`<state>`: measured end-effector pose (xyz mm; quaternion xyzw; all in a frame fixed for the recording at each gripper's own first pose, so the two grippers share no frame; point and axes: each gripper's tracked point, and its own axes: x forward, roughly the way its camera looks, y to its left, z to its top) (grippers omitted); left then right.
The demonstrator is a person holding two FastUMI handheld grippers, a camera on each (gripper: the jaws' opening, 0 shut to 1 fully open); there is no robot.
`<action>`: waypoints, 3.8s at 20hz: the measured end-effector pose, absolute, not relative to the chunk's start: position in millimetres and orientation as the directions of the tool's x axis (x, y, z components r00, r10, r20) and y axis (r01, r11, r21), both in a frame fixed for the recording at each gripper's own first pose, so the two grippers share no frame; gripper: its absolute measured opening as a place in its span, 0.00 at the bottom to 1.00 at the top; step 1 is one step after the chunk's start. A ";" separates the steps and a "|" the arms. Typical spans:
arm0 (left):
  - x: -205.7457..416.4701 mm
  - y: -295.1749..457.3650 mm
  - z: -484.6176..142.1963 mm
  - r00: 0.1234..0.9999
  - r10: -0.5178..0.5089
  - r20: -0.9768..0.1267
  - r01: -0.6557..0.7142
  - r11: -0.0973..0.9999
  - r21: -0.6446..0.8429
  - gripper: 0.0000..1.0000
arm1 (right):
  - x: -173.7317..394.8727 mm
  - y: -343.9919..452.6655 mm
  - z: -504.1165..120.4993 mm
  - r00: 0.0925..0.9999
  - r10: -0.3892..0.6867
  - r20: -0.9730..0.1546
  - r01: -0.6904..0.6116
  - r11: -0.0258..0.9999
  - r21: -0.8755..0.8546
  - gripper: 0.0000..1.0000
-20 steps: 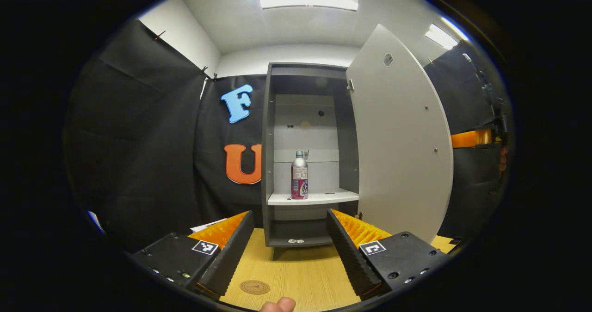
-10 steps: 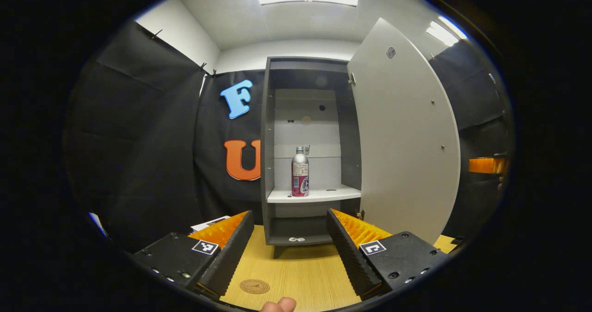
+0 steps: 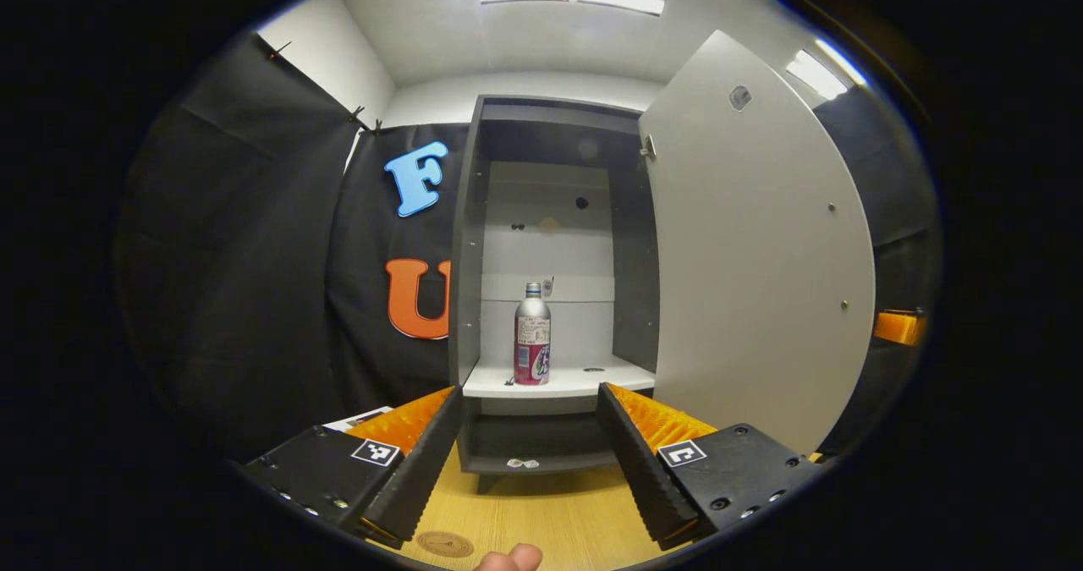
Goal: Open the cabinet door with the right hand, grasp the bottle in the cabinet with the left hand and place it on the coaster, then close the cabinet door with the right hand.
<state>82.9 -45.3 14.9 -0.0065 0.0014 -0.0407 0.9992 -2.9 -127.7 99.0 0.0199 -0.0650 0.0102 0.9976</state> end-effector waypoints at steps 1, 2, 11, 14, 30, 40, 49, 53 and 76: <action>95.8 -43.7 19.7 0.997 -0.081 0.009 0.081 0.997 -0.014 0.95 | -2.1 -124.4 101.2 0.990 0.035 0.137 -0.041 0.998 0.041 0.80; 109.7 -43.0 24.1 0.996 -0.082 0.017 0.082 0.997 -0.011 0.95 | -1.3 -122.3 101.2 0.990 0.047 0.135 -0.054 0.997 0.053 0.81; 214.3 -55.0 14.4 0.996 -0.093 0.014 0.093 0.995 -0.023 0.95 | -3.7 -145.9 87.4 0.997 -0.040 0.061 0.038 0.999 0.031 0.81; 241.3 -64.7 2.0 0.994 -0.110 -0.006 0.110 0.993 -0.045 0.95 | -7.4 -156.7 85.7 0.996 -0.072 0.049 0.070 0.997 0.037 0.80; 355.5 -57.3 -45.1 0.999 -0.044 -0.025 0.044 0.999 0.015 0.95 | -15.2 -191.3 79.9 0.978 -0.207 0.013 0.206 0.978 0.035 0.81; 378.7 -57.4 -56.5 0.999 -0.024 -0.041 0.026 0.999 0.041 0.95 | -2.7 -196.6 72.6 0.976 -0.216 -0.007 0.217 0.975 0.041 0.81; 383.8 -57.0 -52.7 0.997 -0.044 -0.057 0.043 0.999 -0.016 0.83 | 2.6 -197.4 69.7 0.977 -0.212 -0.006 0.212 0.976 0.046 0.81; 380.6 -56.9 -51.6 0.996 -0.053 -0.065 0.052 0.998 -0.017 0.80 | 2.7 -196.4 69.1 0.978 -0.208 -0.004 0.208 0.977 0.051 0.81; 187.1 14.6 -78.9 0.998 -0.032 -0.059 0.031 0.999 -0.014 0.76 | -2.3 -149.4 81.8 0.996 -0.074 0.040 0.072 0.996 0.052 0.81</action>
